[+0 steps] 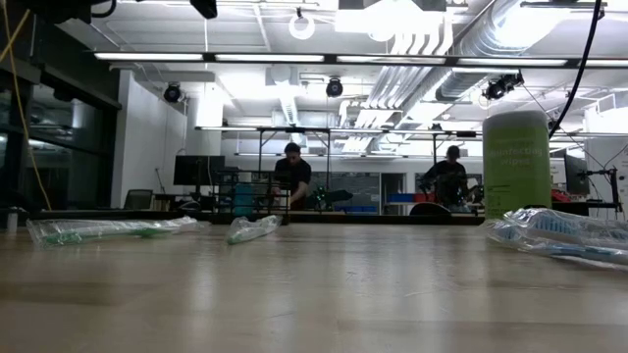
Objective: Pick & Place toothbrushing station
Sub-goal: Put the blue mouthwash bottle into the wire organizer
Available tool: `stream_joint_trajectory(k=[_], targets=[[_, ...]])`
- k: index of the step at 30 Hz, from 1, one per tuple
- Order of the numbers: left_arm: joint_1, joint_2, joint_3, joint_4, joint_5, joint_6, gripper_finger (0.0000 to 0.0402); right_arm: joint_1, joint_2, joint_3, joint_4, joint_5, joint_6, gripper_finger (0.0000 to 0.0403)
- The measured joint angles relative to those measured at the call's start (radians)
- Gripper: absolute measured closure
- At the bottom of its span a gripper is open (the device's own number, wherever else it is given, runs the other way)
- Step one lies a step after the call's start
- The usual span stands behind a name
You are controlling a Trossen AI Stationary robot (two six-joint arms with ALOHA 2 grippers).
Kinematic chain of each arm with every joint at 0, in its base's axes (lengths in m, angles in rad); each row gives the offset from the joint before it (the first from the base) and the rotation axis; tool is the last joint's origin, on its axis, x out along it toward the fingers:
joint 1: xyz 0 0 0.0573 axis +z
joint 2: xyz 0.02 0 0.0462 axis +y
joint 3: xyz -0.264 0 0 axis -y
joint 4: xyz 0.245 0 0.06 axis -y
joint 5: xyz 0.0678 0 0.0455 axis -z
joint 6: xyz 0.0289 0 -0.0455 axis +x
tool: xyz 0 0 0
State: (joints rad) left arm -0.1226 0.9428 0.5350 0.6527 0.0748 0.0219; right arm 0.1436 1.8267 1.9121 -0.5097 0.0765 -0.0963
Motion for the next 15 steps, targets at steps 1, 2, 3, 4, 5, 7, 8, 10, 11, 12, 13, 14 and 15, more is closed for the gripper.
stream_joint_trajectory(k=[1, 2, 3, 4, 5, 7, 8, 10, 11, 12, 13, 14, 15], targets=[[0.0, 0.0, 0.0, -0.004, -0.001, -0.001, 0.0297, 0.0, 0.0, 0.0, -0.005, 0.0, 0.0, 0.0329], [0.0, 0.0, 0.0, -0.01, -0.001, -0.007, 0.0294, 0.0, 0.0, 0.0, -0.009, -0.001, 0.001, 0.0333], [0.0, 0.0, 0.001, -0.018, -0.001, -0.017, 0.0291, 0.0, 0.0, 0.0, -0.013, -0.005, 0.007, 0.0336], [0.0, 0.0, 0.002, -0.029, -0.001, -0.026, 0.029, 0.0, 0.001, 0.0, -0.018, -0.013, 0.017, 0.0338], [0.0, 0.0, 0.002, -0.043, 0.0, -0.035, 0.0289, -0.001, 0.001, 0.0, -0.028, -0.024, 0.028, 0.0339], [-0.001, 0.0, 0.002, -0.075, 0.003, -0.053, 0.0288, 0.0, 0.001, 0.0, -0.058, -0.041, 0.045, 0.0339], [-0.001, 0.0, 0.002, -0.089, 0.008, -0.063, 0.0288, 0.0, 0.001, 0.0, -0.067, -0.044, 0.051, 0.0338], [-0.007, 0.0, 0.002, -0.116, 0.019, -0.08, 0.0288, 0.0, 0.009, 0.0, -0.087, -0.053, 0.078, 0.0338], [-0.011, 0.0, 0.002, -0.126, 0.026, -0.089, 0.0287, 0.0, 0.012, 0.0, -0.098, -0.056, 0.092, 0.0338], [-0.017, 0.0, 0.002, -0.132, 0.031, -0.096, 0.0287, 0.0, 0.015, 0.0, -0.119, -0.06, 0.1, 0.0338], [-0.024, 0.0, 0.002, -0.137, 0.038, -0.101, 0.0287, 0.001, 0.026, -0.001, -0.134, -0.061, 0.109, 0.0339], [-0.032, -0.001, 0.002, -0.149, 0.04, -0.104, 0.0287, 0.002, 0.038, 0.0, -0.13, -0.068, 0.123, 0.0339], [-0.04, -0.002, 0.002, -0.164, 0.041, -0.106, 0.0287, 0.004, 0.044, 0.0, -0.134, -0.074, 0.129, 0.0339]])
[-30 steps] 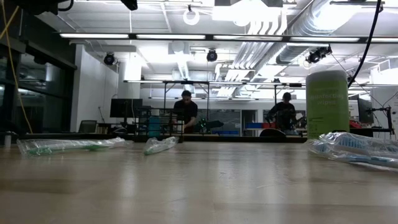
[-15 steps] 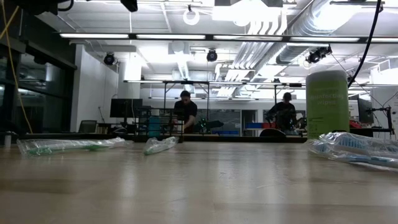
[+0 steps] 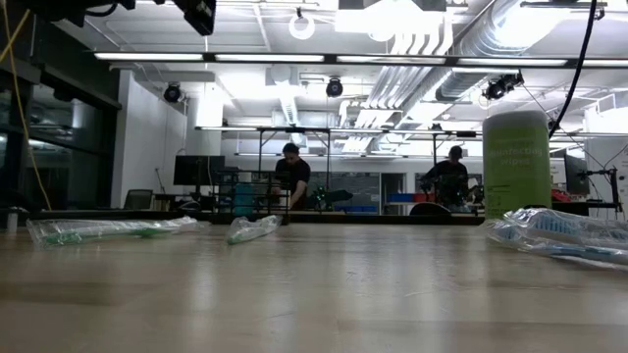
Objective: Pick & Place toothbrushing station
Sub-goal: Put the blue mouthwash bottle into the wire organizer
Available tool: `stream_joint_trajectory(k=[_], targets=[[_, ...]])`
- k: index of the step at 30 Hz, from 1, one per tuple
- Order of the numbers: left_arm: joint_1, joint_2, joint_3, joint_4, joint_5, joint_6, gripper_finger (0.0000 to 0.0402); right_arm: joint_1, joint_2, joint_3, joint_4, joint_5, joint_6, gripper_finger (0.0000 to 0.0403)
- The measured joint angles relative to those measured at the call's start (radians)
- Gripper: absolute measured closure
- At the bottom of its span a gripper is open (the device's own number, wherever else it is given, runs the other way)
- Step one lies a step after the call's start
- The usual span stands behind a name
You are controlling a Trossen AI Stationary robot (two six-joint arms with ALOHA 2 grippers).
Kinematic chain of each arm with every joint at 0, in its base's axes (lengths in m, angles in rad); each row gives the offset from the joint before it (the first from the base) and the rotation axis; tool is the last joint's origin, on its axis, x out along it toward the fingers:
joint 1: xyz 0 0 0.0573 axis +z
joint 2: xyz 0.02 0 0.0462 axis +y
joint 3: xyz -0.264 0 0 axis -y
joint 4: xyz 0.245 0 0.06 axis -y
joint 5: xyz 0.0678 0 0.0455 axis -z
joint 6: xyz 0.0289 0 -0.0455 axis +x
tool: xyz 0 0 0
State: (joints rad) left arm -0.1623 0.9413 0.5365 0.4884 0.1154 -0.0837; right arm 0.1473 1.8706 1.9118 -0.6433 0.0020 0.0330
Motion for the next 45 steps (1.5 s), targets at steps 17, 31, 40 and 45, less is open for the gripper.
stream_joint_trajectory(k=[17, 31, 40, 45], targets=[[-0.123, 0.031, -0.001, -0.145, 0.0, -0.062, 0.0286, 0.049, 0.137, 0.0, -0.018, -0.065, 0.058, 0.0337], [-0.145, 0.116, -0.002, -0.189, 0.011, -0.152, 0.0286, 0.057, 0.201, 0.0, -0.011, -0.1, 0.106, 0.0338], [-0.178, 0.151, -0.003, -0.187, 0.011, -0.165, 0.0286, 0.063, 0.25, 0.001, -0.006, -0.114, 0.106, 0.034], [-0.188, 0.153, -0.003, -0.183, -0.018, -0.17, 0.0286, 0.063, 0.25, 0.001, -0.004, -0.114, 0.126, 0.034]])
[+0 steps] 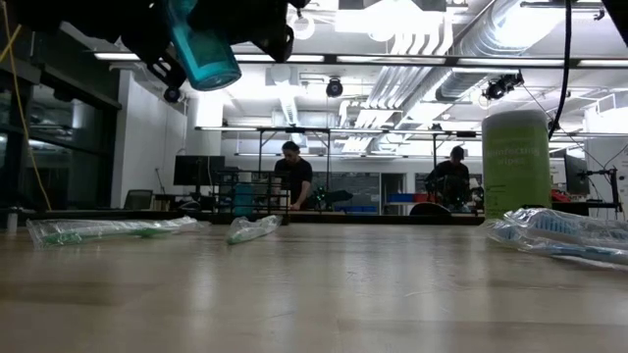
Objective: Pick & Place toothbrushing station
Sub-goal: Put the blue mouthwash bottle into the wire organizer
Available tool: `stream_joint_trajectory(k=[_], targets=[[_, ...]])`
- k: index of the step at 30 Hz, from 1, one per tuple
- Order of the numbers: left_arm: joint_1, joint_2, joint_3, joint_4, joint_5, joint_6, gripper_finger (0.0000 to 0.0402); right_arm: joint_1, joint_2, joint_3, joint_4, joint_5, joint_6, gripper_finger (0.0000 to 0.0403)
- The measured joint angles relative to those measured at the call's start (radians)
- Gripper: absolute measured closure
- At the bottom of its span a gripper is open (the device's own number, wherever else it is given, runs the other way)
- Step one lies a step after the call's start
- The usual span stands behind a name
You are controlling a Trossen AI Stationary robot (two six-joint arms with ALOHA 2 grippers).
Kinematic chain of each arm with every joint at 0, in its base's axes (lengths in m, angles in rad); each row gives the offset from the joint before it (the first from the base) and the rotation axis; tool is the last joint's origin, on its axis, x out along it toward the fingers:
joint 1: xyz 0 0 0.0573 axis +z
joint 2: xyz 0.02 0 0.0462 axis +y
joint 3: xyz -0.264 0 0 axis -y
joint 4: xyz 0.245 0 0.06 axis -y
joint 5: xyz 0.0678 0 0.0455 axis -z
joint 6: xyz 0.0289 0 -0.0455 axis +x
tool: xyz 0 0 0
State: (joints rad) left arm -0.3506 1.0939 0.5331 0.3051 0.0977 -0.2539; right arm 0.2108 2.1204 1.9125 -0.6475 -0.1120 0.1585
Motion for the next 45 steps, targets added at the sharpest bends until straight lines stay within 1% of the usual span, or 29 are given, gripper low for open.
stream_joint_trajectory(k=[6, 16, 19, 23, 28, 33, 37, 39, 42, 45], targets=[[-0.01, 0.0, 0.0, -0.001, -0.058, -0.053, 0.0286, 0.0, 0.011, 0.0, 0.002, 0.01, 0.024, 0.034], [-0.009, 0.0, 0.0, -0.002, -0.07, -0.086, 0.0286, -0.001, 0.026, 0.0, 0.005, 0.026, 0.03, 0.034], [-0.009, 0.0, 0.0, -0.003, -0.068, -0.078, 0.0286, 0.002, 0.027, 0.0, 0.006, 0.028, 0.031, 0.034], [-0.009, 0.0, 0.0, -0.001, -0.064, -0.031, 0.0286, 0.005, 0.027, 0.0, 0.009, 0.035, 0.031, 0.034], [-0.008, -0.001, 0.0, 0.008, -0.064, -0.01, 0.0275, 0.005, 0.028, 0.0, 0.009, 0.034, 0.04, 0.034], [-0.007, -0.008, 0.011, 0.072, -0.07, -0.008, 0.0268, 0.005, 0.038, -0.006, -0.009, 0.044, 0.04, 0.034], [-0.008, -0.004, 0.007, 0.074, -0.026, -0.008, 0.0268, 0.004, 0.034, -0.004, 0.006, 0.042, 0.042, 0.034], [-0.009, -0.005, 0.007, 0.069, -0.024, -0.008, 0.0268, 0.005, 0.033, -0.004, 0.006, 0.05, 0.041, 0.034], [-0.008, -0.004, 0.005, 0.026, -0.045, -0.013, 0.0268, 0.005, 0.034, -0.004, 0.003, 0.06, 0.04, 0.034], [-0.008, -0.004, 0.005, 0.015, -0.071, -0.013, 0.0268, 0.005, 0.034, -0.004, 0.004, 0.06, 0.039, 0.034]])
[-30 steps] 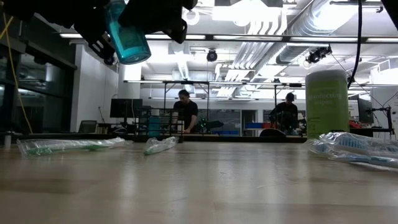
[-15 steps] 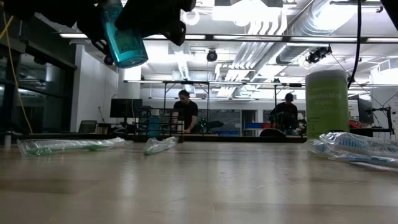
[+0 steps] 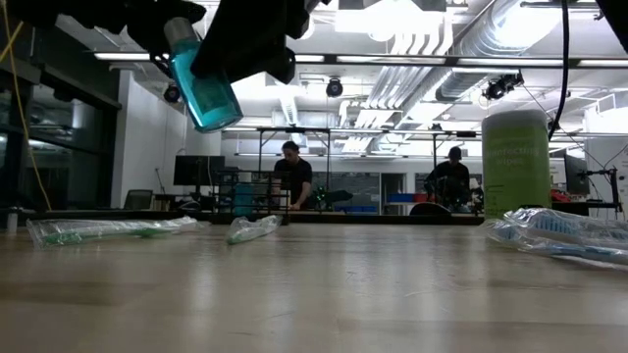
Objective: Pick & Place toothbrushing station
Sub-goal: Put the blue mouthwash bottle into the wire organizer
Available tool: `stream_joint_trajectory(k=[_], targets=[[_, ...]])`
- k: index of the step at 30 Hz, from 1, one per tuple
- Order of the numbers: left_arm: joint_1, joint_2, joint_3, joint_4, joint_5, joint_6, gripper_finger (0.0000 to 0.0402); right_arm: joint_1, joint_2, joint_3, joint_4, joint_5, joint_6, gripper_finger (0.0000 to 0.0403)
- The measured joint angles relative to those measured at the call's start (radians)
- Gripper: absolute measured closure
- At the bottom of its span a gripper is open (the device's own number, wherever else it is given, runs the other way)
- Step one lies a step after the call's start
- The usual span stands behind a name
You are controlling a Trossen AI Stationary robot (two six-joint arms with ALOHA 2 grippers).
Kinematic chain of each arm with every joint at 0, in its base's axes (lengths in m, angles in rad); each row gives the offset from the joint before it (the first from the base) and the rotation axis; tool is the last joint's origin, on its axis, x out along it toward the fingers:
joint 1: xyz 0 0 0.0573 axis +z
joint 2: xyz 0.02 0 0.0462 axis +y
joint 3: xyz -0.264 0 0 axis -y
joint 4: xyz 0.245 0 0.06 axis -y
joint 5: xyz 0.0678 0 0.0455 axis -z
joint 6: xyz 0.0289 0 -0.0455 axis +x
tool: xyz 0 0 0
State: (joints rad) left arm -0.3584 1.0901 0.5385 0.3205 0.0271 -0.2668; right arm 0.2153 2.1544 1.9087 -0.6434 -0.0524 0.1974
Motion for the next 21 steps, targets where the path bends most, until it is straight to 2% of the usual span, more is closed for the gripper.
stream_joint_trajectory(k=[21], targets=[[0.006, -0.006, -0.002, -0.017, -0.04, 0.058, 0.0267, 0.014, -0.004, 0.003, -0.002, 0.002, -0.01, 0.0339]])
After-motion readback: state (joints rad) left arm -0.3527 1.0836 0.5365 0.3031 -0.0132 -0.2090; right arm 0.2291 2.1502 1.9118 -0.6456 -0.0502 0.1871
